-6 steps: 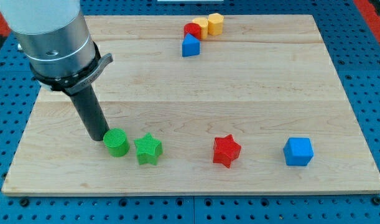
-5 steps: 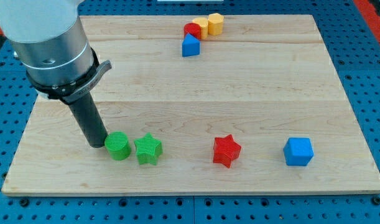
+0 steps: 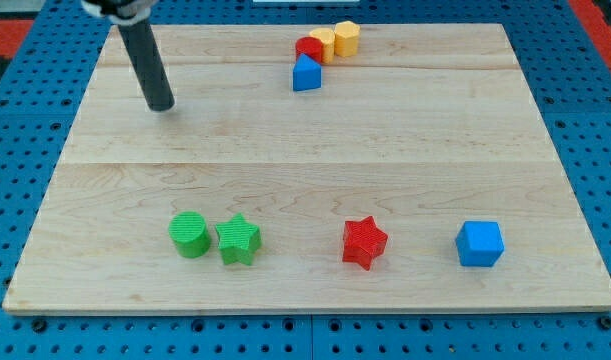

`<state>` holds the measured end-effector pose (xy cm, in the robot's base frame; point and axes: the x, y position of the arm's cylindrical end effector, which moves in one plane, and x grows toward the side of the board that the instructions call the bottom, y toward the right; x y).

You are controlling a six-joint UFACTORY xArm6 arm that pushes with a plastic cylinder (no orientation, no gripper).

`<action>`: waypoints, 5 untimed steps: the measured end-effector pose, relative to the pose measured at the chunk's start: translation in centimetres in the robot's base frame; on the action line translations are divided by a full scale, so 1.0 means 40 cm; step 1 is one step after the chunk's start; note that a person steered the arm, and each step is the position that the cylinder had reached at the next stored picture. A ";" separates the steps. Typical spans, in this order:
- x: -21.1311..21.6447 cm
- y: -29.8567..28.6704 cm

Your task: Move blue triangle towards the right of the board

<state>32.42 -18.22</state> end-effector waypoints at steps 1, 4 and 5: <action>-0.113 0.062; -0.127 0.353; -0.085 0.443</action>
